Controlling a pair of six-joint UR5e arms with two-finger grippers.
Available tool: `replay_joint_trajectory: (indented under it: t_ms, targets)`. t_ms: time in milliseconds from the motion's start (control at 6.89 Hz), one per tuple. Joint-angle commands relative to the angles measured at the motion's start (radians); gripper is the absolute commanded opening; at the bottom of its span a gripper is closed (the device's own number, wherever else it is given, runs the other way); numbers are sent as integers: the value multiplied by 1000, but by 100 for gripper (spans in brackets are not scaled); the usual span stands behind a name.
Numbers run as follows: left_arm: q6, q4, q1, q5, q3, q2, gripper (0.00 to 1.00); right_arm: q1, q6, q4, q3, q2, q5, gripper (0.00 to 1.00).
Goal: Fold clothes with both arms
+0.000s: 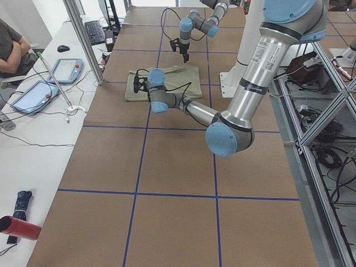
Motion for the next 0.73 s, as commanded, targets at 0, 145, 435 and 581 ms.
replay_joint_trajectory:
  t_ms: [0,145,435,581]
  targets:
    - [1,-1,1,3,-18,27,77,7,32,6,-86,84,-4,100]
    - [-1,0,2,4,-18,27,79,7,52,76,-160,105,-4,100]
    - [1,-1,2,6,-18,39,80,15,57,151,-232,127,-4,100]
    - [1,0,2,6,-18,39,80,13,57,155,-261,128,-4,100]
